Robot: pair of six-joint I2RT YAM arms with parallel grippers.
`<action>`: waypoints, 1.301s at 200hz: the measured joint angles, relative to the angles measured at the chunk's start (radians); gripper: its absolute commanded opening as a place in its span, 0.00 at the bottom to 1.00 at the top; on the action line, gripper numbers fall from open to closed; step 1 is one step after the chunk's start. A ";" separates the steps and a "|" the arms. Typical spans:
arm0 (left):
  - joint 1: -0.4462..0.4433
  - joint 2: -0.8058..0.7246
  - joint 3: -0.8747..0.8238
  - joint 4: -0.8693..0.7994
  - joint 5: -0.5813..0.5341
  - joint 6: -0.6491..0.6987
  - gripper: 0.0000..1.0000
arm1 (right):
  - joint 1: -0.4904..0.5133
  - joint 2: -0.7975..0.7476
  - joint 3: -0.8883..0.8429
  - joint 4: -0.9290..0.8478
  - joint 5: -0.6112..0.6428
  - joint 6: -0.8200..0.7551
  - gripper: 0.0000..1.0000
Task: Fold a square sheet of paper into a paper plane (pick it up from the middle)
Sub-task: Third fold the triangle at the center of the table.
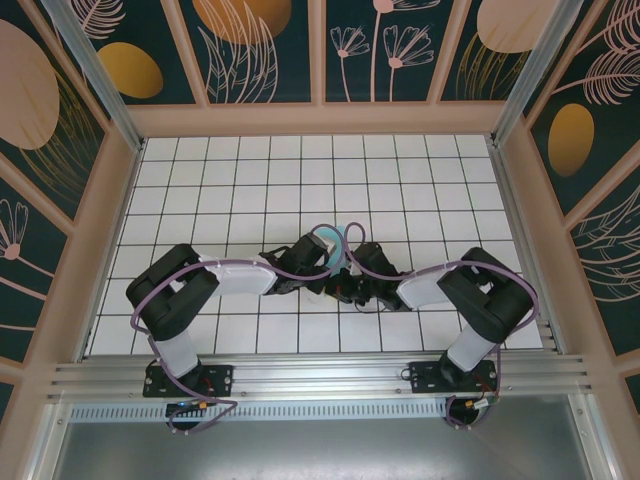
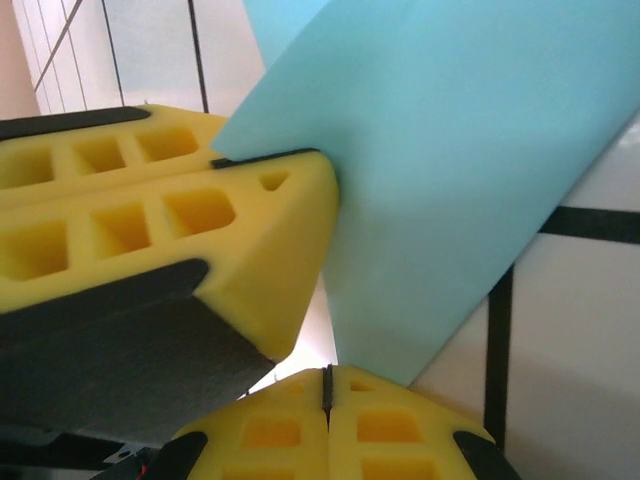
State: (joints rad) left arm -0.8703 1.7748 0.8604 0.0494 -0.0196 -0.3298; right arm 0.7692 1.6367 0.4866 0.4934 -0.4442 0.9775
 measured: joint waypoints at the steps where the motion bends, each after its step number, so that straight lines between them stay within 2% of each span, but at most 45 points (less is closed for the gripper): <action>1: 0.000 0.000 0.000 0.000 0.000 0.000 0.00 | 0.000 0.000 0.000 0.000 0.000 0.000 0.04; 104: 0.000 -0.002 0.000 -0.001 0.000 -0.001 0.00 | 0.007 0.016 0.005 -0.005 0.005 0.000 0.03; 114: 0.000 -0.004 0.000 -0.003 0.000 -0.002 0.06 | 0.008 0.006 0.005 -0.020 0.012 -0.004 0.03; 129: 0.000 -0.011 0.000 -0.017 0.000 -0.011 0.08 | 0.000 -0.024 0.006 -0.058 0.024 -0.014 0.04; 142: 0.000 -0.027 0.000 -0.037 0.000 -0.023 0.23 | -0.022 -0.064 0.006 -0.089 0.027 -0.030 0.05; 156: 0.000 -0.056 0.005 -0.062 0.000 -0.033 0.27 | -0.061 -0.105 0.011 -0.109 0.027 -0.048 0.06; 170: 0.000 -0.082 0.026 -0.084 -0.005 -0.041 0.36 | -0.106 -0.122 0.027 -0.115 0.022 -0.068 0.06; 214: 0.000 -0.169 0.076 -0.121 -0.073 -0.064 0.37 | -0.181 -0.080 0.121 -0.162 -0.002 -0.143 0.05; 239: 0.000 -0.203 0.076 -0.150 -0.085 -0.092 0.27 | -0.181 -0.014 0.167 -0.161 -0.029 -0.166 0.05; 260: 0.001 -0.234 0.064 -0.150 -0.047 -0.119 0.21 | -0.181 0.034 0.181 -0.166 -0.040 -0.178 0.05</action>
State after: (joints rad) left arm -0.8692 1.5410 0.9245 -0.1009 -0.0666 -0.4488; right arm 0.5884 1.6703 0.6674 0.3275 -0.4843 0.7994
